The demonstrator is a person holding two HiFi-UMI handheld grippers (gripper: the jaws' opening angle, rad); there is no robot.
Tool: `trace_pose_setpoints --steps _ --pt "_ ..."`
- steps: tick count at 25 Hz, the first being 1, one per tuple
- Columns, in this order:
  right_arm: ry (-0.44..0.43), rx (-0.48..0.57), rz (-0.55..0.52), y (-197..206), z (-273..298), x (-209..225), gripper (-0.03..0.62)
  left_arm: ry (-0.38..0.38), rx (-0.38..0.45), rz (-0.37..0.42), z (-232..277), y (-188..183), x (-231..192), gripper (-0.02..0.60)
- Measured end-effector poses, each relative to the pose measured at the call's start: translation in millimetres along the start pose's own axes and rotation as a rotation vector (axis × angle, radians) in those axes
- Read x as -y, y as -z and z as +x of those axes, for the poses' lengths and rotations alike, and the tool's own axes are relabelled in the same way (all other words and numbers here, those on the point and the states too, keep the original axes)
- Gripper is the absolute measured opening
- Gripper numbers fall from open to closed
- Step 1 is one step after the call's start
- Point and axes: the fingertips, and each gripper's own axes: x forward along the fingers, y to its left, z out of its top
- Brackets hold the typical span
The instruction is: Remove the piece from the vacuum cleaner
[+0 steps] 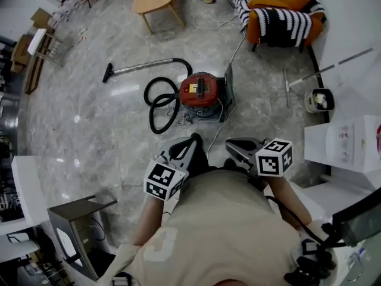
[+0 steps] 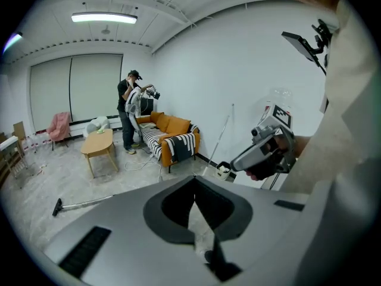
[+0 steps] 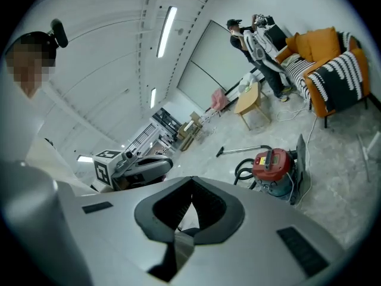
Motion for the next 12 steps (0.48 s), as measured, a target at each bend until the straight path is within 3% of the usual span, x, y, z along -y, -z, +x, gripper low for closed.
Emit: trace_pose_setpoints --steps 6,12 --pt "0.138 0.034 0.027 -27 23 26 0.002 0.096 0.008 0.054 30 -9 -50 0.003" --pt "0.266 -0.106 -0.067 -56 90 32 0.002 0.144 0.036 0.035 48 -17 -136 0.003"
